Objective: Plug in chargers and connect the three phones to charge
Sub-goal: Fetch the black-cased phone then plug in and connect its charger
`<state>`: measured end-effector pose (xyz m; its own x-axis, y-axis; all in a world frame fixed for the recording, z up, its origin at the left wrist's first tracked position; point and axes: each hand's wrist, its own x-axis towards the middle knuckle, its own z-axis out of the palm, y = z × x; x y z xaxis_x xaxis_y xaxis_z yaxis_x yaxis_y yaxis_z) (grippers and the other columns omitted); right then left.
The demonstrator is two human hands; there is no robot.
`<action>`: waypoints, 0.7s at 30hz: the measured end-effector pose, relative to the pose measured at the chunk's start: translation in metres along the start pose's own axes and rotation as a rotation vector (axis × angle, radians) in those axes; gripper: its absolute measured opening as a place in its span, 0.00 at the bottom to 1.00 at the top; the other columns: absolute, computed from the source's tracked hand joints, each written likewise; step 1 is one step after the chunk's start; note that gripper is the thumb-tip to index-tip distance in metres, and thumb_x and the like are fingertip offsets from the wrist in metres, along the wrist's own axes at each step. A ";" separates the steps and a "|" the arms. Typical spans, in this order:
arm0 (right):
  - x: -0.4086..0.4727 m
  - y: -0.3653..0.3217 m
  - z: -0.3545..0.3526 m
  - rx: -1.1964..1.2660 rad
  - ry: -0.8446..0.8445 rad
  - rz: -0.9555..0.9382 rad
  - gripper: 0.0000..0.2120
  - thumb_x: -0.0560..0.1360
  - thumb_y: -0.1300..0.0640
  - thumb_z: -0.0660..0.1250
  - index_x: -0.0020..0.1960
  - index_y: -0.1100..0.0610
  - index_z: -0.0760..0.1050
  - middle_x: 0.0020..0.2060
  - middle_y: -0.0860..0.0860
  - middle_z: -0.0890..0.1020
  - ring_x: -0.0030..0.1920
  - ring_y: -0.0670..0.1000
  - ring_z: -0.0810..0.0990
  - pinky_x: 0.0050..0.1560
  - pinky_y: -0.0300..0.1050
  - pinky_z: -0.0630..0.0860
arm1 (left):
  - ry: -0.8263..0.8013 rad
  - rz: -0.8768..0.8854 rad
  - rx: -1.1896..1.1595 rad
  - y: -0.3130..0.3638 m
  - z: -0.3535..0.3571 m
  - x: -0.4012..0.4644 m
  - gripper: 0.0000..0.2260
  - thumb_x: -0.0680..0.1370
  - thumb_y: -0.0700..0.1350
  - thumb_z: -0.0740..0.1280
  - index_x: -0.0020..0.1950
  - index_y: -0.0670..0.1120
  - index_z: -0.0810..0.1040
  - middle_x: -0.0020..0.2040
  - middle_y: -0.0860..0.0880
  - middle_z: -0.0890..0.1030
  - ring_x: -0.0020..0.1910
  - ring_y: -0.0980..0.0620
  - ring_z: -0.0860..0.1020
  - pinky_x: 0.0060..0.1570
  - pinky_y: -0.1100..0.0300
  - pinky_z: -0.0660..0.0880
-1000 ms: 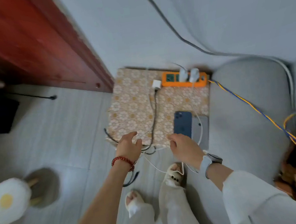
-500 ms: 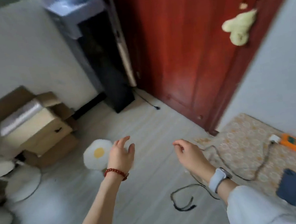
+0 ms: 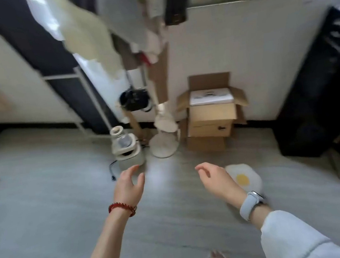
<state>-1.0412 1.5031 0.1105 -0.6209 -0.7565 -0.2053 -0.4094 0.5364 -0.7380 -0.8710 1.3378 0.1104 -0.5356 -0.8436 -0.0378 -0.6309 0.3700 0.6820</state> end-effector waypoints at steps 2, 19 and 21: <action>0.037 -0.035 0.031 -0.027 -0.098 -0.074 0.13 0.78 0.60 0.56 0.59 0.59 0.74 0.58 0.57 0.79 0.60 0.56 0.75 0.59 0.42 0.66 | 0.061 -0.096 -0.011 -0.035 -0.025 0.011 0.16 0.76 0.44 0.64 0.63 0.41 0.72 0.62 0.42 0.76 0.62 0.45 0.73 0.62 0.52 0.69; 0.300 -0.333 0.289 -0.230 -0.546 -0.653 0.13 0.76 0.59 0.57 0.58 0.59 0.75 0.57 0.57 0.79 0.60 0.55 0.75 0.58 0.41 0.65 | 0.510 -0.539 -0.029 -0.221 -0.238 0.203 0.17 0.75 0.46 0.63 0.63 0.44 0.72 0.61 0.43 0.75 0.62 0.46 0.72 0.62 0.56 0.67; 0.313 -0.368 0.333 -0.245 -0.608 -0.684 0.13 0.76 0.59 0.57 0.58 0.58 0.74 0.57 0.56 0.79 0.60 0.54 0.75 0.57 0.40 0.65 | 0.572 -0.618 -0.064 -0.259 -0.264 0.205 0.16 0.75 0.45 0.63 0.63 0.44 0.72 0.61 0.43 0.75 0.61 0.46 0.73 0.61 0.57 0.66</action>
<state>-0.8620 0.9445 0.1041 0.2319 -0.9641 -0.1291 -0.7275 -0.0838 -0.6810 -0.6692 0.9669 0.1191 0.2731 -0.9605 -0.0540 -0.6750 -0.2314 0.7006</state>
